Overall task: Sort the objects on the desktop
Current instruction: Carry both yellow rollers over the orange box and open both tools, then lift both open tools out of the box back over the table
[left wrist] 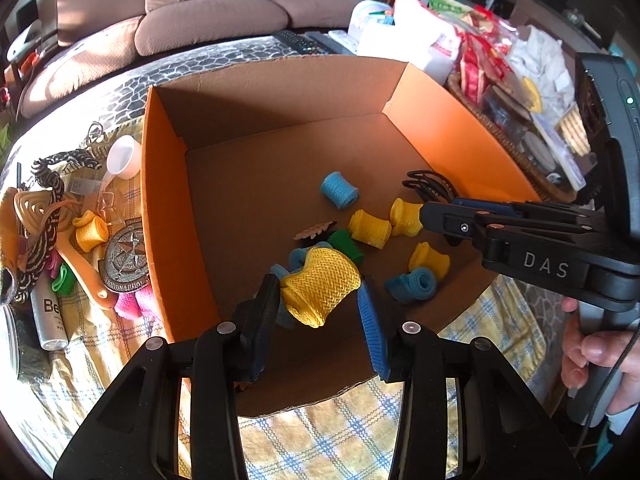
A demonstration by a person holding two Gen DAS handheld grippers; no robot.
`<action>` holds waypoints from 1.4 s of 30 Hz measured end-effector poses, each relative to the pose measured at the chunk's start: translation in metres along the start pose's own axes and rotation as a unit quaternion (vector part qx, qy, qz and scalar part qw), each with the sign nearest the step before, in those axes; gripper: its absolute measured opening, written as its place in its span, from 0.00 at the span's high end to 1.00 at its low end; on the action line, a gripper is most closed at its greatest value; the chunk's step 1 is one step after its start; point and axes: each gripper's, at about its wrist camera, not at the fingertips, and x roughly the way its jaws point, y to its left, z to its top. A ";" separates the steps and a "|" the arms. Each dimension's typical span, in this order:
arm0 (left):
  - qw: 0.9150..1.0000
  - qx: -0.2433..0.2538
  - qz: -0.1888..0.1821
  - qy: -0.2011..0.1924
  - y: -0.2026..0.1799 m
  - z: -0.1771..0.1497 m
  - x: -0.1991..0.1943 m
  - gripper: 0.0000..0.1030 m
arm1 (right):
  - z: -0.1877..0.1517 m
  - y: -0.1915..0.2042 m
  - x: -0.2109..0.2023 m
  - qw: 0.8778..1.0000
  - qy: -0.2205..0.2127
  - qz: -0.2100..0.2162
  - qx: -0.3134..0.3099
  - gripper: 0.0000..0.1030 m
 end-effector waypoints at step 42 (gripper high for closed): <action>0.997 -0.037 0.013 -0.068 0.018 -0.001 -0.070 0.00 | -0.006 0.016 -0.049 0.999 -0.040 -0.035 -0.003 0.01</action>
